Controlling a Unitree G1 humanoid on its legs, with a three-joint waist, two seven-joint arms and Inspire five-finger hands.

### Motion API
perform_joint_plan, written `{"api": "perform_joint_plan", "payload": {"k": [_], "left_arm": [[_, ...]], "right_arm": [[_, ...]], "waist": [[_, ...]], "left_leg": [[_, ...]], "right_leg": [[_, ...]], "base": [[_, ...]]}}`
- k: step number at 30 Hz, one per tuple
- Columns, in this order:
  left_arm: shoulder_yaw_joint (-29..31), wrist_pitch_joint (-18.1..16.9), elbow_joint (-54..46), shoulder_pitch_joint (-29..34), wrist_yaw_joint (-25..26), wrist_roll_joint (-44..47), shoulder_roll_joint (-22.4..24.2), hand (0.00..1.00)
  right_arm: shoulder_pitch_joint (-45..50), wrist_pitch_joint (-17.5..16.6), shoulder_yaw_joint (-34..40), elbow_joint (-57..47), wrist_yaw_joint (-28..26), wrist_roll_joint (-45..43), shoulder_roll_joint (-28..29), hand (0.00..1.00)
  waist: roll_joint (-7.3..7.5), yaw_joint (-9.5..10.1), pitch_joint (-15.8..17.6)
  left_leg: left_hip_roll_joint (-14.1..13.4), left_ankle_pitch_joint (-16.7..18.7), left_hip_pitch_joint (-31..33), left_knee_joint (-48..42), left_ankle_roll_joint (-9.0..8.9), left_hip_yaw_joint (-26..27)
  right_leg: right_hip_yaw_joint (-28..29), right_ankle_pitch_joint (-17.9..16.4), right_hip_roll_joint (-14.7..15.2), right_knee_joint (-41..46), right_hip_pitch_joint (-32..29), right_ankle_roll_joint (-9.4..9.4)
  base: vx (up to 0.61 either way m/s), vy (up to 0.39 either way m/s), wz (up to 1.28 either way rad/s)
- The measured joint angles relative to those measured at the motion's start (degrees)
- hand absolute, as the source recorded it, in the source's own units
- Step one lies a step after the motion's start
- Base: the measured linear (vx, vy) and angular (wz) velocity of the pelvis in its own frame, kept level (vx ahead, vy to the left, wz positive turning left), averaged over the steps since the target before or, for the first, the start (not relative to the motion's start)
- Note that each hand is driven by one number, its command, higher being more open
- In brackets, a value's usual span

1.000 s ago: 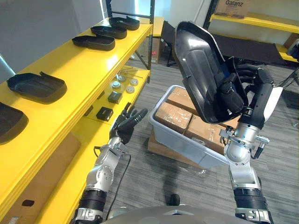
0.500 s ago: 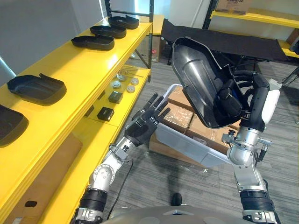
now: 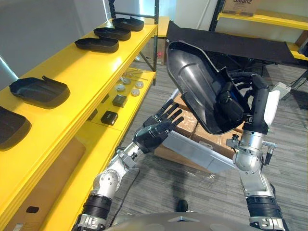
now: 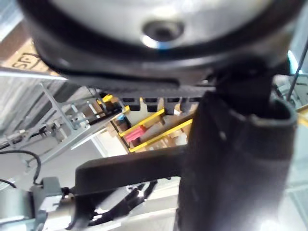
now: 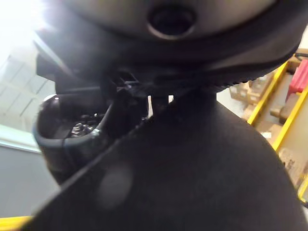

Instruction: Walk over and take three plastic housings, then place them on the shelf

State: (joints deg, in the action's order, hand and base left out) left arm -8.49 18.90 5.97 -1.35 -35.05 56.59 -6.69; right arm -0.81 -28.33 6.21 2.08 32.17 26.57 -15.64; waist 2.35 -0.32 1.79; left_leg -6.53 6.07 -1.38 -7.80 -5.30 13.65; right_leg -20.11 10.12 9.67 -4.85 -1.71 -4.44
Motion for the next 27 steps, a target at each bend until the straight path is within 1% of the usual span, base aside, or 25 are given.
{"api": "perform_joint_plan", "payload": {"k": [4, 7, 8, 11, 18, 20, 24, 27], "left_arm": [[-0.8, 0.0, -1.3, 0.0, 2.2, -3.0, 0.0, 1.0], [-2.0, 0.1, -2.6, -0.2, 2.7, -3.0, -0.1, 1.0], [-2.2, 0.1, -2.7, -0.3, 2.7, -3.0, -0.1, 1.0], [-3.4, 0.3, -3.9, -0.3, 3.2, -2.9, -0.1, 1.0], [-5.1, 0.3, -4.4, -0.4, 5.1, -2.7, -0.4, 1.0], [-5.5, 1.5, -6.0, -0.4, 7.7, -2.7, -0.6, 1.0], [-6.6, 1.9, -8.4, -0.4, 11.6, -2.6, -1.1, 1.0], [-7.5, 2.4, -8.9, -0.6, 16.5, -2.2, -1.0, 1.0]], "right_arm": [[0.0, 0.0, -2.6, 0.0, -2.4, 0.0, 0.1, 0.0], [0.0, 0.0, -5.3, 0.0, -3.2, 0.3, 0.2, 0.0], [0.0, 0.0, -5.8, 0.0, -3.2, 0.5, 0.2, 0.0], [0.1, -0.2, -7.6, 0.1, -2.8, 7.5, 0.3, 0.0], [0.1, -0.9, -9.9, 3.5, -0.2, 10.9, 0.4, 0.0], [0.2, -0.9, -10.3, 4.2, 0.5, 11.2, 0.4, 0.0], [0.2, -0.9, -11.5, 4.2, 1.0, 11.2, 0.4, 0.0], [0.5, -0.9, -13.0, 4.2, 1.0, 11.2, 0.4, 0.0]], "waist": [[0.0, 0.06, 0.0], [-0.01, 0.1, 0.0], [-0.01, 0.1, 0.0], [-0.01, 0.05, 0.0], [-0.12, 0.08, 0.0], [-0.21, 0.08, -0.1], [-0.36, 0.05, -0.2], [-0.43, 0.07, -0.2]], "left_leg": [[0.0, 0.0, 0.1, 0.0, 0.0, -0.1], [0.0, 0.0, 0.1, 0.0, 0.01, -0.3], [0.0, 0.0, 0.1, 0.0, 0.01, -0.3], [0.1, 0.0, 0.2, 0.0, 0.01, -0.4], [0.1, 0.0, 0.6, -0.1, 0.04, -0.9], [0.1, 0.0, 0.8, -0.2, 0.04, -1.1], [0.1, 0.0, 0.8, -0.2, 0.04, -1.1], [0.1, 0.0, 0.8, -0.1, 0.03, -1.4]], "right_leg": [[-0.1, 0.0, 0.0, 0.0, 0.0, 0.0], [-0.2, 0.0, 0.1, 0.0, 0.1, 0.0], [-0.2, 0.0, 0.1, 0.0, 0.1, 0.0], [-0.3, 0.0, 0.1, 0.0, 0.1, 0.0], [-0.8, 0.0, 0.1, 0.3, 0.0, 0.0], [-1.0, 0.0, 0.1, 0.3, 0.0, 0.0], [-1.1, 0.0, 0.1, 0.3, 0.0, 0.01], [-1.3, 0.0, 0.1, 0.3, 0.1, 0.01]], "base": [[0.0, 0.0, 0.0], [0.0, 0.0, 0.0], [0.0, 0.0, 0.0], [0.0, 0.0, 0.0], [0.0, 0.001, 0.04], [-0.01, 0.012, 0.03], [0.0, 0.0, 0.0], [-0.01, 0.013, 0.02]]}}
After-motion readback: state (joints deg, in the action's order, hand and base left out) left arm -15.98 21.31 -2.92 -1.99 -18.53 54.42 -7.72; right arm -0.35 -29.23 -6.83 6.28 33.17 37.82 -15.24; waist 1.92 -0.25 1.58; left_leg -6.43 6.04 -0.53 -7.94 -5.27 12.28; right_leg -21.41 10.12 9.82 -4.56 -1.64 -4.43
